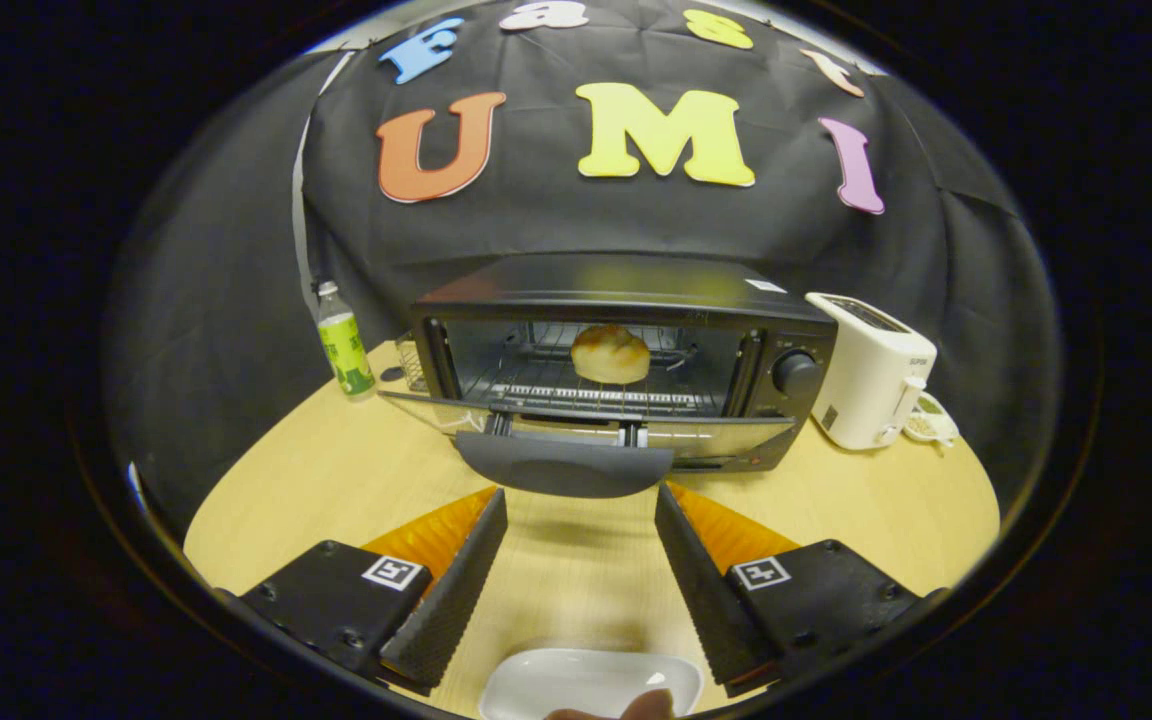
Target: Open the toaster oven, put the food inside, and close the toaster oven door.
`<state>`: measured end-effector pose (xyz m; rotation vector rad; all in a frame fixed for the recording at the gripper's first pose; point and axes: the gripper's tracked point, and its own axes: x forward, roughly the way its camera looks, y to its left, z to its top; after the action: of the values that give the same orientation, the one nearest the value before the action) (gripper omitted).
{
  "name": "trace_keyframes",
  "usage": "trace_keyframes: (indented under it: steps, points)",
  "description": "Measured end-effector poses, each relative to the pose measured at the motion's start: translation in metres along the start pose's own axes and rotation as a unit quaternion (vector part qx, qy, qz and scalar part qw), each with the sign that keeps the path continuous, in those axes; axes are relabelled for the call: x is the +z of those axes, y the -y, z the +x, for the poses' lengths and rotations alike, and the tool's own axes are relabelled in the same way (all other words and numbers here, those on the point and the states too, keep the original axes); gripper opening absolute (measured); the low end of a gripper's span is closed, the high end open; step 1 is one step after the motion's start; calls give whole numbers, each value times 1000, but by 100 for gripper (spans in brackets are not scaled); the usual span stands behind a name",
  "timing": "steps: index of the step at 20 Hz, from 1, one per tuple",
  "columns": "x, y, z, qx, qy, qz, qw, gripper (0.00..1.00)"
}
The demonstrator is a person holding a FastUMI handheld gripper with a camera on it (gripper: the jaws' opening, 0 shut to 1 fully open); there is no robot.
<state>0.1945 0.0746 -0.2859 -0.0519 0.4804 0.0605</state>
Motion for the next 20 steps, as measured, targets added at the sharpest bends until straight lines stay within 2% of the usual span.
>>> trace_keyframes:
  steps: [11,14,20]
  points:
    - [59,14,17,-33,101,-28,994,98]
    - [63,12,16,-25,109,-6,994,98]
    - [92,9,-30,-11,142,0,990,98]
